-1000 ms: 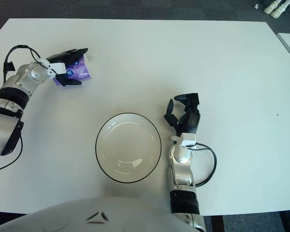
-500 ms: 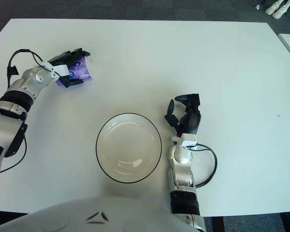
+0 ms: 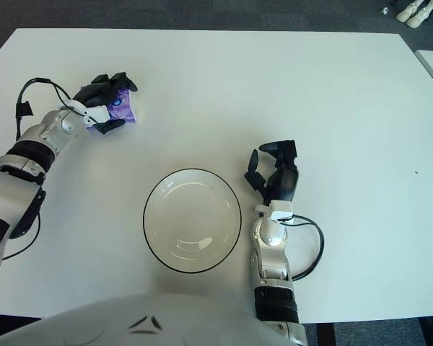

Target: Put the tissue paper into the plate.

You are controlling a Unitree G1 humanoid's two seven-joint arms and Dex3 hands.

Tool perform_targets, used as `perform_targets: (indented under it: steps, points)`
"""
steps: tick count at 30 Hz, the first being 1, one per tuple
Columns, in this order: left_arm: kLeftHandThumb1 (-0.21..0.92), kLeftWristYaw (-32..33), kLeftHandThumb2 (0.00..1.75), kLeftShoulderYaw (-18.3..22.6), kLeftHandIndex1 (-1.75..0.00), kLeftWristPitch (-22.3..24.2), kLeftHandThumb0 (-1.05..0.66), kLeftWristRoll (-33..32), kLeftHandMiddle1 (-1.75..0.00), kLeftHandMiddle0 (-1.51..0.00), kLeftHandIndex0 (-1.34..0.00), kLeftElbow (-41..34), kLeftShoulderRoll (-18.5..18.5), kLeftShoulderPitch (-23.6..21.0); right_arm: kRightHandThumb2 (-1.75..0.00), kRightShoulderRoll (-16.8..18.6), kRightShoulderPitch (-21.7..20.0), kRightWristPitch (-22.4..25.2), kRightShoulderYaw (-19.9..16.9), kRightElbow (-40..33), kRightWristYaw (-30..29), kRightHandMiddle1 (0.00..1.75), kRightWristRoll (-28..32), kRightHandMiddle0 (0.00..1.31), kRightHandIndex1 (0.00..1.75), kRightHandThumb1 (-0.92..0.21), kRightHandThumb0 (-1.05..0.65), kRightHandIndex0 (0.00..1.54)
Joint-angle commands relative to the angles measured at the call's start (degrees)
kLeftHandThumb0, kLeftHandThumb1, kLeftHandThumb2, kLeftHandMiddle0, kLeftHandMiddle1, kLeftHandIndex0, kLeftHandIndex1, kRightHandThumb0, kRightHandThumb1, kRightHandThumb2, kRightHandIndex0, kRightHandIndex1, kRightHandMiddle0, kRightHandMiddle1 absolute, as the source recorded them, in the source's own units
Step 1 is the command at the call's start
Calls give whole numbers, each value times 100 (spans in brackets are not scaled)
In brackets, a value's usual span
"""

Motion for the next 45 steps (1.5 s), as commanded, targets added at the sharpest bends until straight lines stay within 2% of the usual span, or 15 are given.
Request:
perform_targets:
  steps: [1,9,18,23,25,32,37,42,45]
  points:
    - [-4,-39,169,-344,-175,224,0,379,-165,-89,-67,339,-144,733,-93,90,486,183,-15,404,-20,175,-41,37,135,-63,-39,62]
    - [-9,328,173,-312,-175,231,0,283,-162,-94,-70,332,-162,922,-92,73,487,120,-26,444,3,175,-21,37,135,-64,-39,61]
    - [-9,264,172,609,-175,-143,0,-748,-160,-95,-70,297,-366,1349,-90,89,498,113,-22,440,4,175,-14,35,136,-65,-39,60]
    - [-7,184,170,947,-175,-279,0,-1120,-159,-94,-68,235,-471,1504,-89,91,496,115,-28,434,4,175,-6,35,136,-66,-39,60]
    - [-6,76,170,1253,-175,-383,0,-1470,-159,-94,-67,213,-598,1623,-89,105,490,118,-31,441,-17,175,-10,35,136,-66,-39,60]
    - [-6,-659,170,2238,-175,-932,0,-2654,-163,-92,-67,200,-1066,1900,-89,100,462,136,-46,464,-28,175,-7,35,134,-66,-39,61]
    - [-7,-1124,172,2693,-175,-1188,0,-3192,-164,-92,-68,206,-1344,1966,-88,89,453,142,-51,470,2,175,24,35,134,-67,-39,61]
    - [-10,-2165,174,3312,-175,-1072,0,-4206,-162,-95,-72,-129,-1867,1956,-88,83,455,176,-48,445,52,175,50,34,134,-67,-39,61]
    - [-11,-2648,175,3548,-175,-941,0,-4626,-159,-96,-73,-298,-2008,1950,-89,85,447,188,-51,444,55,175,45,35,134,-66,-39,62]
